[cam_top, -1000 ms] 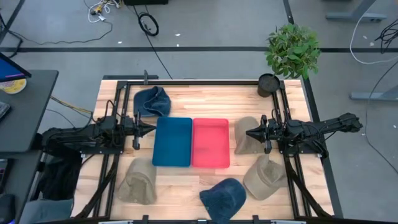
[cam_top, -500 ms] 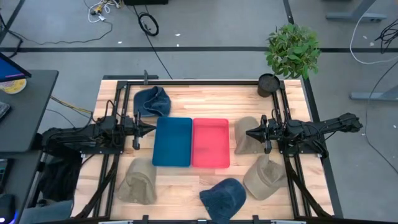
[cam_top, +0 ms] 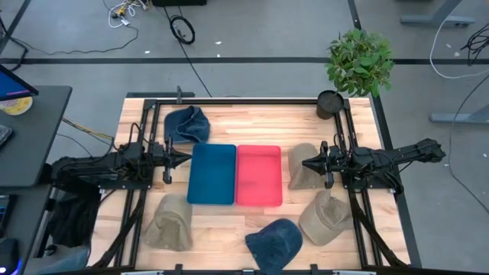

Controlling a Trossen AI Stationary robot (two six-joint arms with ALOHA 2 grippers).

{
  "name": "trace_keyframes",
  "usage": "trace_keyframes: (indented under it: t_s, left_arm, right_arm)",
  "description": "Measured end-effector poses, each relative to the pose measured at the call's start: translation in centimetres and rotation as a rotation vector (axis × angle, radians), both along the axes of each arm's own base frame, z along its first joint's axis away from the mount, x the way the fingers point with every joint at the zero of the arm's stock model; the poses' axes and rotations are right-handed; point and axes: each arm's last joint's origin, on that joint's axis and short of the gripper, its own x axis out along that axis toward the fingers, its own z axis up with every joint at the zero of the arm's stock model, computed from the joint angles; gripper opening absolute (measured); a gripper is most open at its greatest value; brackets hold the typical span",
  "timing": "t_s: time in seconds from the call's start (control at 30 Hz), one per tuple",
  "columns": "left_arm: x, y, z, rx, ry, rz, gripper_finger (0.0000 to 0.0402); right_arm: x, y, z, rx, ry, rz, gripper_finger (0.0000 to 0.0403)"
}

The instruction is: Pick & Place hat

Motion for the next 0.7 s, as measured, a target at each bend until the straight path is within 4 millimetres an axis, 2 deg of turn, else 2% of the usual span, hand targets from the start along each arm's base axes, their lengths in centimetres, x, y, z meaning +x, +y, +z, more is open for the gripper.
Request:
trace_keyframes:
  t_s: [0.43,0.7]
  left_arm:
    - [0.0,0.0,-0.01,0.0,0.0,0.0,0.0016]
    - [0.0,0.0,0.0,0.0,0.0,0.0,0.0016]
  right_arm:
    - [0.0,-0.01,-0.07,-0.013,0.007,0.0,0.0031]
    - [-0.02,-0.22,-0.25,-0.355,0.049,-0.052,0.0031]
